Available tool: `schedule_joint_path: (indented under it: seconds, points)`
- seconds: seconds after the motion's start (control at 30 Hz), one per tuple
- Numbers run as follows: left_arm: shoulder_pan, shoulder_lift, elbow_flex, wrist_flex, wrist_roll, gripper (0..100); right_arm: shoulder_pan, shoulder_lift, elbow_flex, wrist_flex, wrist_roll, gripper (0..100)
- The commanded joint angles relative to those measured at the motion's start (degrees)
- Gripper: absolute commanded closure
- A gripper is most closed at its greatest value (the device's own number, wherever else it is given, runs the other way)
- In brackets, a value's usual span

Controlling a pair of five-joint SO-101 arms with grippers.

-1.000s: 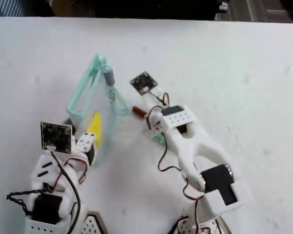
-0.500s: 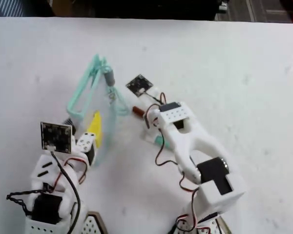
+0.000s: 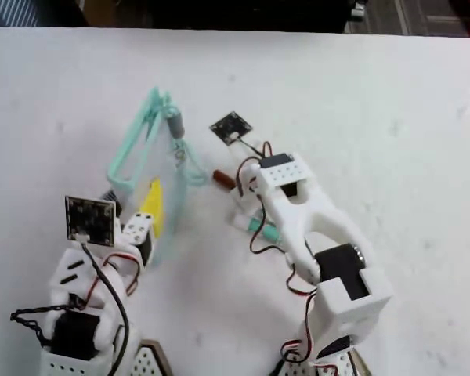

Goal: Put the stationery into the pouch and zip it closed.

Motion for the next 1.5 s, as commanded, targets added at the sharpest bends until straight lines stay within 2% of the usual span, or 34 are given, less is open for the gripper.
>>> schedule_joint_path:
  seconds: [0.0, 0.1, 0.27, 0.6, 1.0, 1.17, 1.47]
  points:
    - [0.0, -0.3, -0.4, -1.3, 0.4, 85, 0.7, -0.4, -1.8, 0.7, -0.5, 94.0]
    - [0.0, -0.3, -0.4, -1.3, 0.4, 85, 0.7, -0.4, -1.8, 0.6, -0.5, 98.5]
    - [0.0, -0.3, -0.4, -1.3, 0.4, 85, 2.1, -0.4, -1.8, 0.2, -1.1, 98.1]
    - [2.2, -0.3, 0.2, -1.3, 0.4, 85, 8.3, -0.4, -2.8, -1.0, -8.7, 98.1]
    - [2.2, -0.3, 0.3, -1.4, 0.4, 85, 10.4, -0.4, -2.9, -2.0, -9.1, 98.1]
    - [2.1, -0.3, 0.3, -1.5, 0.4, 85, 13.8, -0.4, -3.6, -2.3, -13.7, 98.1]
    - [2.0, -0.3, 0.3, -1.6, 0.4, 85, 15.4, -0.4, -4.0, -2.3, -14.0, 98.1]
